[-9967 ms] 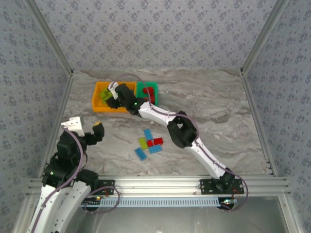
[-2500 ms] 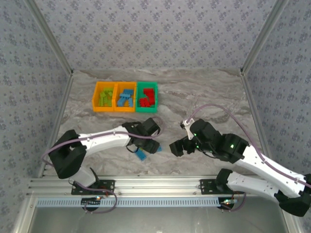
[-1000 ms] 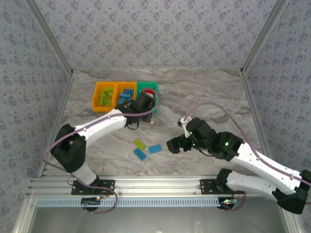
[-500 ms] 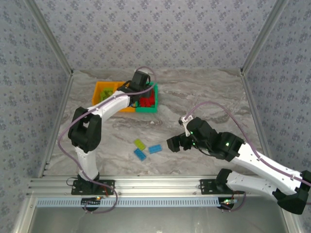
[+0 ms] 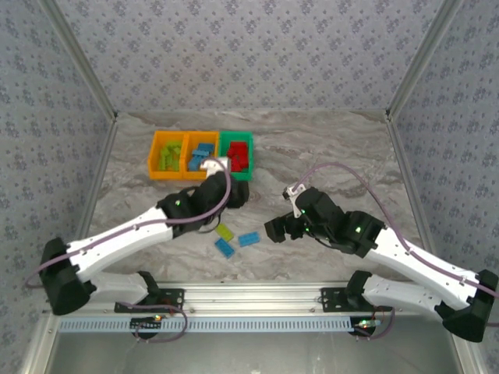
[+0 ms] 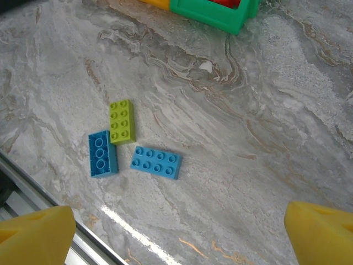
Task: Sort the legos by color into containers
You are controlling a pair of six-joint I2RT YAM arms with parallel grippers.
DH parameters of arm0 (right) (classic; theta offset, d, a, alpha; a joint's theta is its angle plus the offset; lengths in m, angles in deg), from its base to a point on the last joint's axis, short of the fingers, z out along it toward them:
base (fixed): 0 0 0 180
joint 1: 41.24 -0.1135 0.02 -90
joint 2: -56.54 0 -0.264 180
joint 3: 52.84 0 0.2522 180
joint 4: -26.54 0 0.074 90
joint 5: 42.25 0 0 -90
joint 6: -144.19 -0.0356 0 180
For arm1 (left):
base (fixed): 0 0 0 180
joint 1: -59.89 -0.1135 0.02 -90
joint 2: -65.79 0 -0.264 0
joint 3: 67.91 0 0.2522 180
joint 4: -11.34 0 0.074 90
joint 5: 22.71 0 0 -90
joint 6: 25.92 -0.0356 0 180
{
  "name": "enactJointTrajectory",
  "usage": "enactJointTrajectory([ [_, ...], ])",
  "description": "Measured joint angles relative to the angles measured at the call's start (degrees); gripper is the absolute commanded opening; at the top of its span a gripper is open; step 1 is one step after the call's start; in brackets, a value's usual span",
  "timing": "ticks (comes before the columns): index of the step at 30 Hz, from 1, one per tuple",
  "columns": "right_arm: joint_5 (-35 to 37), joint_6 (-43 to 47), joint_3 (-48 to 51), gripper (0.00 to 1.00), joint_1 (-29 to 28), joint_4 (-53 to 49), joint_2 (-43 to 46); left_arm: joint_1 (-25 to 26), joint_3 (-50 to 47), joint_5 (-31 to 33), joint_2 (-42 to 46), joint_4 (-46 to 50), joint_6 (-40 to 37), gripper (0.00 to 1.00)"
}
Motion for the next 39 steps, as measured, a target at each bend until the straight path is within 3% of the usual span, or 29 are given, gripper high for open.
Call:
enactJointTrajectory([
  [4,-0.4,0.5,0.2,1.00,0.5,0.6,-0.7,2.6,-7.3,0.4,2.7,9.3,16.1,0.70],
  [8,-1.0,0.8,0.2,1.00,0.6,0.7,-1.7,2.5,-13.4,-3.3,2.0,10.2,24.8,0.74],
  [12,-1.6,1.1,0.2,1.00,0.6,0.4,-4.0,1.1,-13.9,-6.4,-2.1,7.6,27.8,0.76],
  [17,-1.7,1.5,0.2,1.00,-0.6,-1.2,-6.7,-3.8,-13.4,-11.8,-9.8,2.7,27.1,0.77],
  [21,-1.6,1.6,0.2,1.00,-1.2,-2.0,-6.8,-4.2,-11.6,-14.0,-14.9,1.3,26.2,0.77],
  [27,-1.4,1.9,0.2,1.00,-2.0,-3.3,-7.6,-4.7,-10.8,-16.0,-21.0,-0.7,26.3,0.54],
  [32,-1.5,2.0,0.2,1.00,-3.3,-4.4,-8.1,-4.8,-10.8,-15.6,-20.9,0.8,26.6,0.36],
  [39,-2.4,2.1,0.2,1.00,-5.0,-2.2,-8.1,-4.9,-10.7,-15.4,-20.0,-0.4,24.4,0.27],
])
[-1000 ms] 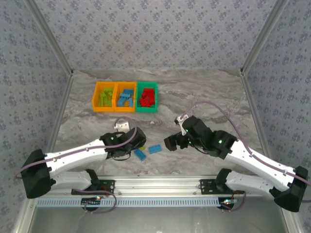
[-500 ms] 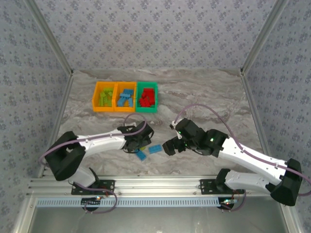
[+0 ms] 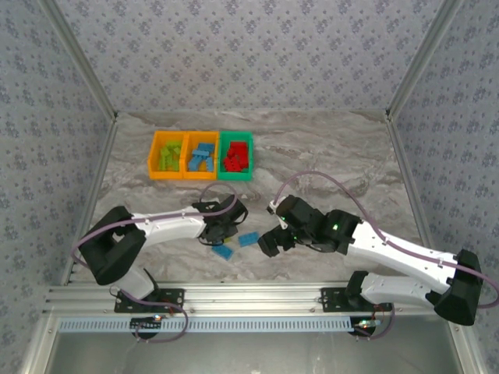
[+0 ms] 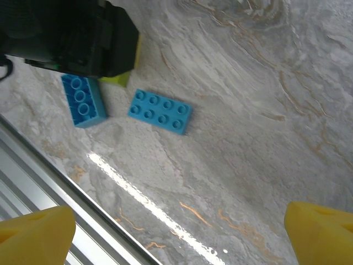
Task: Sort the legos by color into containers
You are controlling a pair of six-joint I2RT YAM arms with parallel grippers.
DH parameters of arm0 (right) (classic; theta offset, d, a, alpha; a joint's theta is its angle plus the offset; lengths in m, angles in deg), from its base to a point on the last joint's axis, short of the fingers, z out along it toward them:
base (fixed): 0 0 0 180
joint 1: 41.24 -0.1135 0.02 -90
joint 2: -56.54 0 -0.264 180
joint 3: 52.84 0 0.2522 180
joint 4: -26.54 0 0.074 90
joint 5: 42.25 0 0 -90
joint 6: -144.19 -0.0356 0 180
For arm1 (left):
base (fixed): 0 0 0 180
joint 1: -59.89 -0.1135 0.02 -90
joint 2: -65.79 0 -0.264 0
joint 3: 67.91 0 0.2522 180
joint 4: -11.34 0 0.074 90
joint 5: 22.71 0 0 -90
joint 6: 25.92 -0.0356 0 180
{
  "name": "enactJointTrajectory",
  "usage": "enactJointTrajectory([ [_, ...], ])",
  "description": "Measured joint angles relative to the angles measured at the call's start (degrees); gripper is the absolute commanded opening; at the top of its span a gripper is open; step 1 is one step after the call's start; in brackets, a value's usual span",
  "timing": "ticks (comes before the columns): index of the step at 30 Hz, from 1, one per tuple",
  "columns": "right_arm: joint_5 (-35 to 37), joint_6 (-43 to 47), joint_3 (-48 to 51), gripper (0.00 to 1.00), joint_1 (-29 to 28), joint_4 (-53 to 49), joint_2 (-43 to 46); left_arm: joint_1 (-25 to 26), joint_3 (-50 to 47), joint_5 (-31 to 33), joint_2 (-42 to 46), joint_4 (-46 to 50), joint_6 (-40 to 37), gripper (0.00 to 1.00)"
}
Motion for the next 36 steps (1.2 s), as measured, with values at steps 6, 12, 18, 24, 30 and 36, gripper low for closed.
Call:
enactJointTrajectory([
  [6,-0.1,-0.4,0.0,1.00,-0.7,5.2,1.0,-3.7,1.2,2.3,7.7,-0.6,-7.9,0.26],
  [12,1.4,-1.2,0.0,1.00,-0.9,6.3,2.5,-19.3,5.0,2.4,14.7,-8.1,-23.8,0.22],
  [18,2.4,-1.8,0.0,1.00,-1.1,6.5,3.0,-36.7,15.6,-1.0,4.2,-11.7,-37.3,0.22],
  [24,3.3,-1.7,-0.7,1.00,-1.6,5.3,3.2,-43.9,30.7,-3.4,-12.1,-8.8,-43.1,0.25],
  [30,4.4,-1.8,-2.1,1.00,-1.7,3.1,4.0,-46.6,38.6,-3.7,-20.7,-4.9,-45.3,0.51],
  [36,6.6,-3.3,-2.3,1.00,-1.7,2.5,3.9,-46.7,35.7,-5.3,-16.2,-3.0,-44.4,0.61],
])
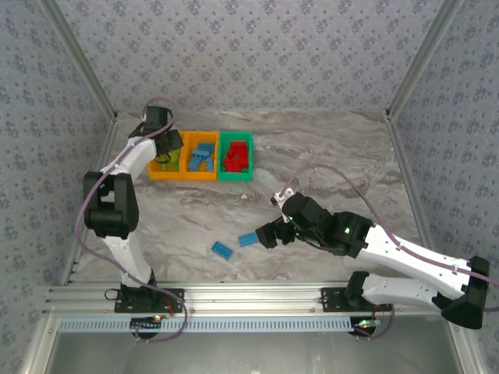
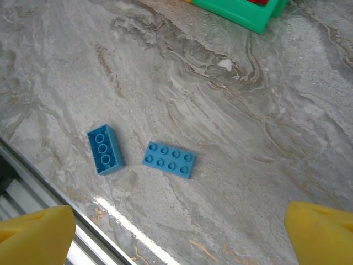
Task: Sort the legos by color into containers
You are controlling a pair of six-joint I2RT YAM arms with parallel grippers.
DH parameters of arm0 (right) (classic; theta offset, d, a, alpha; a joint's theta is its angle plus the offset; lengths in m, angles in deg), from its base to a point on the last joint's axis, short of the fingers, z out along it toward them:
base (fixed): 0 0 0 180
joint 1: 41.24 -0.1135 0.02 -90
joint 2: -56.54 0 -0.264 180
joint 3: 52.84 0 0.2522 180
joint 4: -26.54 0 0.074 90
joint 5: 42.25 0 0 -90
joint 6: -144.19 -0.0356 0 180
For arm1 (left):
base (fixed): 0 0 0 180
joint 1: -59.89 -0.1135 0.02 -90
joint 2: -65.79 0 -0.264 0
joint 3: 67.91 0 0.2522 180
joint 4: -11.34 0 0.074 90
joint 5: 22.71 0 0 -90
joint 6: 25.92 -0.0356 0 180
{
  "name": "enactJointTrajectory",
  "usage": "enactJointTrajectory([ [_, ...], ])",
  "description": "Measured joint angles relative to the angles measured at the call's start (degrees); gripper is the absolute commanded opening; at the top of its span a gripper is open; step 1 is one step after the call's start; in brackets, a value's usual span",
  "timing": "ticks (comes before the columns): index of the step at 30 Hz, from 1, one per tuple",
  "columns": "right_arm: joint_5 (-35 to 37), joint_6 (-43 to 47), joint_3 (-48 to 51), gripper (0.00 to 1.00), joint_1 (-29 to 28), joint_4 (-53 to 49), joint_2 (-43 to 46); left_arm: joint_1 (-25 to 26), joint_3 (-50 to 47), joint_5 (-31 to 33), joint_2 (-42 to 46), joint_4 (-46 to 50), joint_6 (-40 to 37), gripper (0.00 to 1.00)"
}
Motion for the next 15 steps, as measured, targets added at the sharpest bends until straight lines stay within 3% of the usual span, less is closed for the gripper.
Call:
enactJointTrajectory([
  [3,1.8,-2.8,0.0,1.00,0.1,-0.2,-1.5,0.7,-6.0,-2.1,9.4,0.5,2.1,0.60],
  [6,2.7,-7.5,-0.1,1.00,0.5,-0.1,-5.1,4.7,-12.4,-3.8,21.6,0.2,3.0,0.60],
  [11,3.3,-16.1,-0.1,1.00,0.5,0.3,-12.3,23.6,-19.9,-5.0,40.1,0.2,-2.0,0.61],
  [15,3.1,-20.4,-0.1,1.00,-0.6,2.5,-17.5,33.6,-23.2,-4.0,49.9,5.6,-10.4,0.64],
])
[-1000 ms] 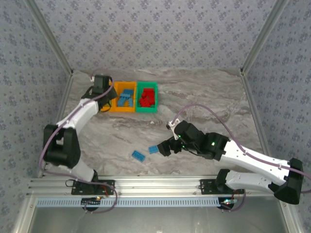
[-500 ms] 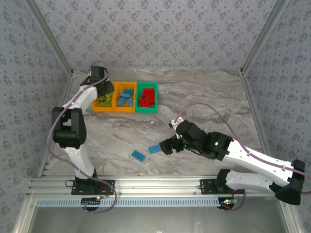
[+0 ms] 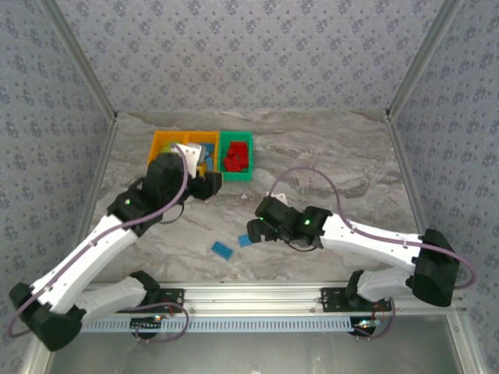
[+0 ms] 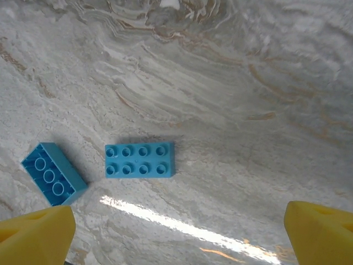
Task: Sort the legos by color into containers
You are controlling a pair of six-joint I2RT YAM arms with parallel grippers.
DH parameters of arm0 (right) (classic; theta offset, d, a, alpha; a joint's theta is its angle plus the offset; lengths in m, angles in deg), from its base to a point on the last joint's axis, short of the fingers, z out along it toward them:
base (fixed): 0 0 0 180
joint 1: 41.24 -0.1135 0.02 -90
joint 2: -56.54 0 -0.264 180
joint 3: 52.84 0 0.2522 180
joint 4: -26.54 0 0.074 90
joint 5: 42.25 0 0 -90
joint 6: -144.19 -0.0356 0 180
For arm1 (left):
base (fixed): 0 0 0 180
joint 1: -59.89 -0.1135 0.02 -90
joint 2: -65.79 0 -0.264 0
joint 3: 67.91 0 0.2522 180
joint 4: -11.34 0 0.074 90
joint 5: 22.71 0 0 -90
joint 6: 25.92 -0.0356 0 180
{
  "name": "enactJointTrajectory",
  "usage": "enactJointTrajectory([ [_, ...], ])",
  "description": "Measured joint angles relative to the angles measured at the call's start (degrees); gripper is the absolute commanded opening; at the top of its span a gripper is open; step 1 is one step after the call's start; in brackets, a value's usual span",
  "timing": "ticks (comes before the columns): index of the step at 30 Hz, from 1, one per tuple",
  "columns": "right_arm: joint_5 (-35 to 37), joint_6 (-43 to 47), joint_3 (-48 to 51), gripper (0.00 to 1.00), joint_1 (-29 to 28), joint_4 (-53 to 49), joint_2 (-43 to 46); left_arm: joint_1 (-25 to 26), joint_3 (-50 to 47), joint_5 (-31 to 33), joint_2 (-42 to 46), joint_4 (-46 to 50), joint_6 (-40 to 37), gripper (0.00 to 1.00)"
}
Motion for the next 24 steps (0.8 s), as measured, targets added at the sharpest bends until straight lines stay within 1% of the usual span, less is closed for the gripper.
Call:
enactJointTrajectory([
  [2,-0.4,-1.3,0.0,1.00,-0.6,1.5,-2.8,1.7,-1.9,-1.2,4.3,3.2,-6.0,0.71],
  [4,-1.0,-2.0,-0.3,1.00,-0.9,2.8,-6.1,2.0,-4.9,-4.1,8.6,5.8,-12.4,0.76],
  [9,-2.5,-2.1,-3.0,1.00,-1.0,5.3,-14.7,2.1,-13.4,-11.7,17.4,11.7,-25.6,0.79],
  [13,-3.4,-2.1,-4.8,1.00,-1.0,7.2,-19.2,2.1,-16.5,-16.1,19.7,16.3,-34.1,0.81],
  [16,-3.9,-2.1,-5.4,0.97,-1.0,8.5,-22.0,2.1,-18.6,-17.7,19.8,18.6,-38.8,0.83],
  [19,-5.0,-2.0,-6.4,0.90,-1.0,9.5,-25.0,2.1,-21.0,-18.1,19.9,20.1,-41.4,0.87],
  [24,-3.8,-3.1,-7.7,0.66,-1.2,8.5,-27.3,2.1,-23.1,-18.3,21.3,20.7,-44.0,0.93],
])
